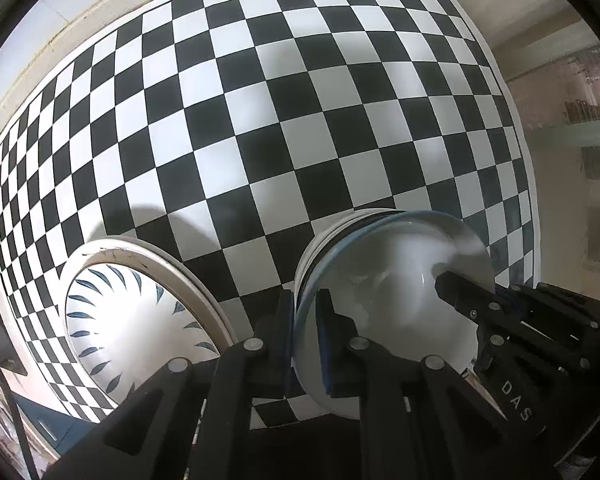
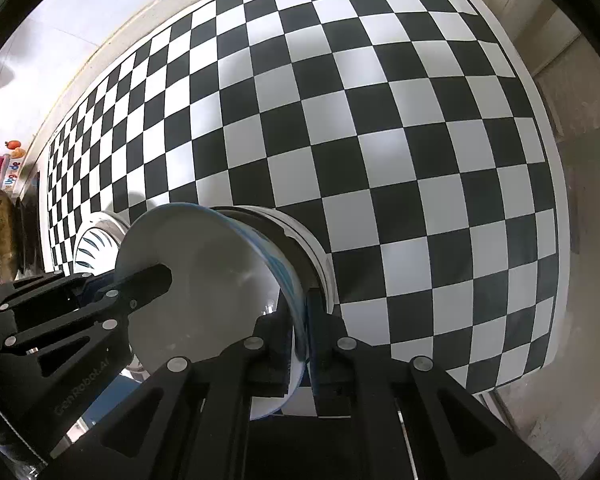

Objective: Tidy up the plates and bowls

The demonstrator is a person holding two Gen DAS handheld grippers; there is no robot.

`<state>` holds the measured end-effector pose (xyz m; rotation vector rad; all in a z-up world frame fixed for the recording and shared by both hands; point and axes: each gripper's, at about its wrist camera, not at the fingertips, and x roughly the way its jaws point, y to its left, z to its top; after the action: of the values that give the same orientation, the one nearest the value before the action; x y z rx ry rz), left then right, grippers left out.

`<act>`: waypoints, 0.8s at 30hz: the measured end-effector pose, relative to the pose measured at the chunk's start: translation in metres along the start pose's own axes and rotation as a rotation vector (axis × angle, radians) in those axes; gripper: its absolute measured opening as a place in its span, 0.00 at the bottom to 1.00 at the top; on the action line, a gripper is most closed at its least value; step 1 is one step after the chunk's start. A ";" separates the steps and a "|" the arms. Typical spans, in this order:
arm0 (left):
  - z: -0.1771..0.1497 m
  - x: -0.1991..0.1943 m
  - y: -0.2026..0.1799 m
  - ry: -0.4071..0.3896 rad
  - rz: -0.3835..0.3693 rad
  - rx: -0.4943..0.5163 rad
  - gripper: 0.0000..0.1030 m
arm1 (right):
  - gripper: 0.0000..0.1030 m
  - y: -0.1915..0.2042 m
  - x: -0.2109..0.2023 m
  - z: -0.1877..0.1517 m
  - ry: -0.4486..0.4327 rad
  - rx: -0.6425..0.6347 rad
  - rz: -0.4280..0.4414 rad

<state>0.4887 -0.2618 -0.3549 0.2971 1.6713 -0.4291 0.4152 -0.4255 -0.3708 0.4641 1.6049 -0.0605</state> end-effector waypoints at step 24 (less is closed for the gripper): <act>-0.013 -0.017 0.001 -0.028 -0.030 -0.011 0.10 | 0.13 -0.019 -0.014 -0.020 -0.012 0.086 0.077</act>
<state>0.4801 -0.2544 -0.3371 0.2568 1.6516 -0.4443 0.3901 -0.4400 -0.3602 0.5906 1.5757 -0.0738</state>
